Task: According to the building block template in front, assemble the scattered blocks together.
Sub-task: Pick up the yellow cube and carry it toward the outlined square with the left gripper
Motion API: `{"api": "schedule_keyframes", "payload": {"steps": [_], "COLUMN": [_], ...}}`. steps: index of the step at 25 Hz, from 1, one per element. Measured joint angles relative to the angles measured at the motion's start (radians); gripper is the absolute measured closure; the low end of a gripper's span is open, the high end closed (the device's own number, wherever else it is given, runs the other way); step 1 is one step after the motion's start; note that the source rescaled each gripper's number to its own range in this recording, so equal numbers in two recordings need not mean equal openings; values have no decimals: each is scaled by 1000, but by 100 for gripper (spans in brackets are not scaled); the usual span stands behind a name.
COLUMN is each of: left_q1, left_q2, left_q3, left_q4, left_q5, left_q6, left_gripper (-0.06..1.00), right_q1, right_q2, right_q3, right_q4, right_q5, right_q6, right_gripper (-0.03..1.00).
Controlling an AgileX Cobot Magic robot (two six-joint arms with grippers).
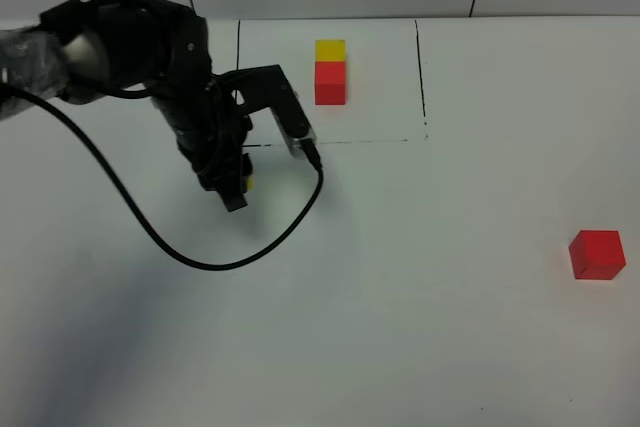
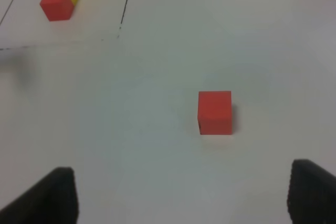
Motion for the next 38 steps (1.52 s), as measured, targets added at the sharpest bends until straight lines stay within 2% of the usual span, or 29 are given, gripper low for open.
{"api": "schedule_keyframes", "payload": {"steps": [4, 8, 14, 28, 36, 38], "left_q1": [-68, -116, -127, -127, -127, -127], "left_q2": [95, 168, 241, 306, 311, 315], "left_q3": [-139, -270, -379, -405, -412, -418], "left_q4": [0, -1, -2, -2, -33, -41], "left_q5": [71, 166, 219, 252, 256, 263], "left_q6": [79, 107, 126, 159, 163, 165], "left_gripper": [94, 94, 94, 94, 94, 85], "right_q1": [0, 0, 0, 0, 0, 0], "right_q2": [0, 0, 0, 0, 0, 0], "right_q3": [0, 0, 0, 0, 0, 0], "right_q4": [0, 0, 0, 0, 0, 0], "right_q5": [0, 0, 0, 0, 0, 0], "right_q6": [0, 0, 0, 0, 0, 0], "right_gripper": [21, 21, 21, 21, 21, 21]}}
